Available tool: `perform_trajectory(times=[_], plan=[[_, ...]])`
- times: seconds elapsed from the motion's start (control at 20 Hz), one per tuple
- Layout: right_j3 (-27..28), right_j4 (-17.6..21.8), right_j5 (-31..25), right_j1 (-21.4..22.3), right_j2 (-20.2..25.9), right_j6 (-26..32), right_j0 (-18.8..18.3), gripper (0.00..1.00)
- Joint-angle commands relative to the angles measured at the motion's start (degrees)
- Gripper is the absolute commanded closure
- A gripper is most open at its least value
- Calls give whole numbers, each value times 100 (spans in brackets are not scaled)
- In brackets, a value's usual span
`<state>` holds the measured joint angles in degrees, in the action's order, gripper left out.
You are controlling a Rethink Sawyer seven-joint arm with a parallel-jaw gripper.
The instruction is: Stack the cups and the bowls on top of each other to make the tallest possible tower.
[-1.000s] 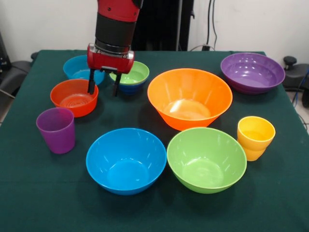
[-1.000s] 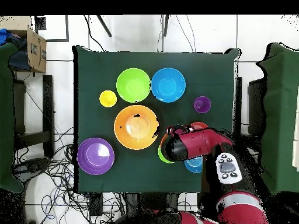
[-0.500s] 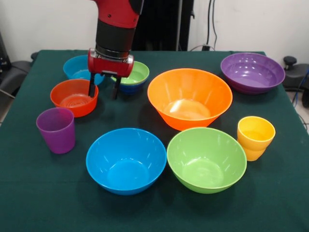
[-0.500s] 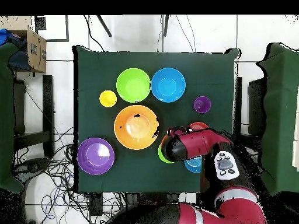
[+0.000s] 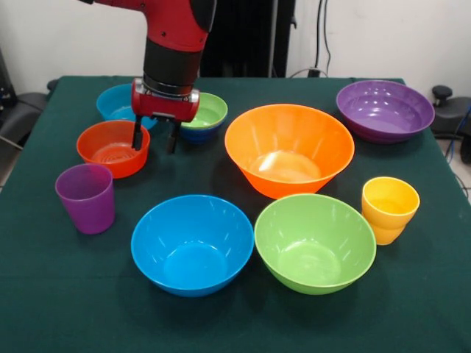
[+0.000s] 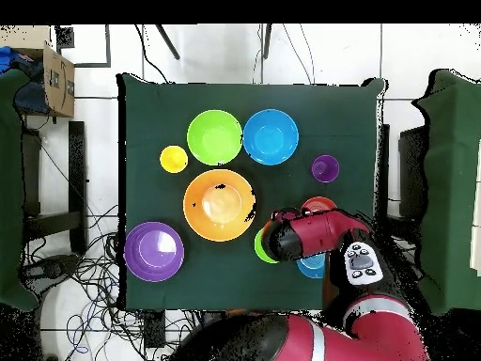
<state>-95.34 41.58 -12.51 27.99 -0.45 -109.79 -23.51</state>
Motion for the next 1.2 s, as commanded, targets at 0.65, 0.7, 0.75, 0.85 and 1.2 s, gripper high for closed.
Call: perform_trajectory(times=[0.65, 0.7, 0.75, 0.85, 1.2], plan=[[452, 397, 24, -441, 135, 175, 176, 0], [456, 392, 18, -458, 141, 181, 169, 0], [469, 378, 1, -493, 161, 195, 153, 0], [451, 364, -7, -502, 195, 224, 117, 0], [406, 322, 0, -500, 270, 243, 56, 100]])
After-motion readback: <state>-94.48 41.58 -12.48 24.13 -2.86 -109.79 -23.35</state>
